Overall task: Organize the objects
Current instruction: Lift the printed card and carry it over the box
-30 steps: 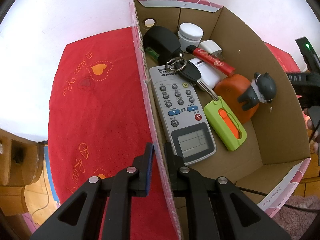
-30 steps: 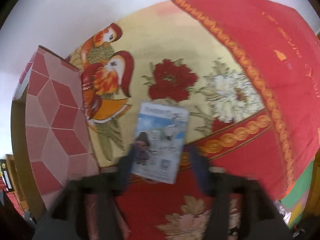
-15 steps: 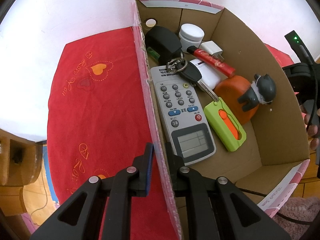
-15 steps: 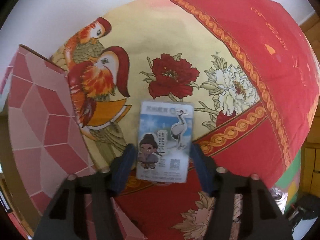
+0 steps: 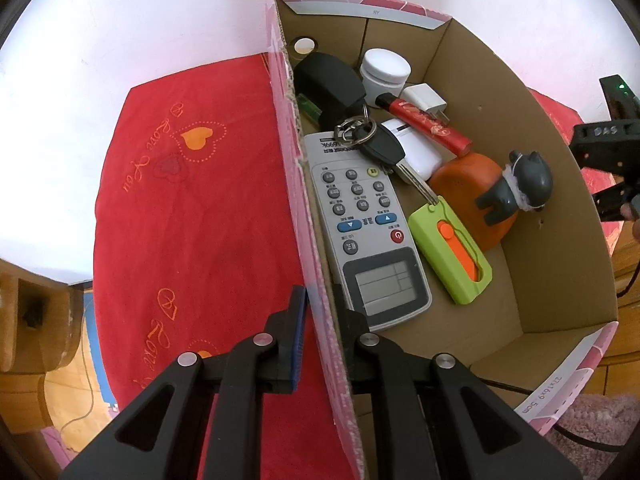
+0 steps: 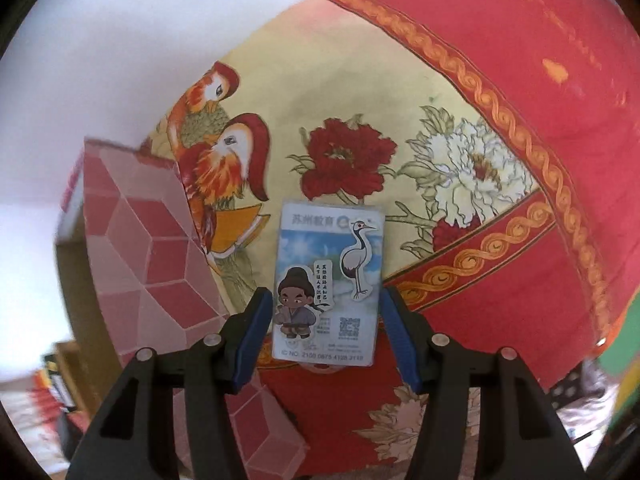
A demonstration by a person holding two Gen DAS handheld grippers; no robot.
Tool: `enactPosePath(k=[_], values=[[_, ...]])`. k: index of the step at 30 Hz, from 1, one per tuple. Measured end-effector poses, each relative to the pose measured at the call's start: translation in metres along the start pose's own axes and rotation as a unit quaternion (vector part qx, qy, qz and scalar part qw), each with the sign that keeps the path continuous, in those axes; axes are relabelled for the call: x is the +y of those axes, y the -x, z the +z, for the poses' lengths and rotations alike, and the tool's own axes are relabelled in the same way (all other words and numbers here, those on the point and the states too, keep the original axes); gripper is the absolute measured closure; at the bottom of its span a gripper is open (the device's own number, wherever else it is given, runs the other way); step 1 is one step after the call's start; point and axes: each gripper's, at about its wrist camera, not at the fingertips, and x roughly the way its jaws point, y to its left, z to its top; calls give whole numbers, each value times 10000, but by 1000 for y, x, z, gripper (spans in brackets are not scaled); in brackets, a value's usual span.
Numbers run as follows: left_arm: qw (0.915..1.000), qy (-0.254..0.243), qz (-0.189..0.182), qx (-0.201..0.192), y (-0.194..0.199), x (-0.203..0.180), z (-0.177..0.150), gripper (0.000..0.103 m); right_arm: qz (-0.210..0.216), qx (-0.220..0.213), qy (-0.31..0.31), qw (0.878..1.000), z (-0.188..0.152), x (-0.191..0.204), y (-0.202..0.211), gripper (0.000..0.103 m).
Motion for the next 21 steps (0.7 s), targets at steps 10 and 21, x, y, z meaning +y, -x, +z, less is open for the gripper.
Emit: enactPosePath(k=[10,21], values=[[10000,23,38,-13,0,-4,0,93,198,-362,583,9974,86,19,58,47],[9999,117,13,-41,1,-3,-1,93,260,-929,2783,9556,42,148,56,47]])
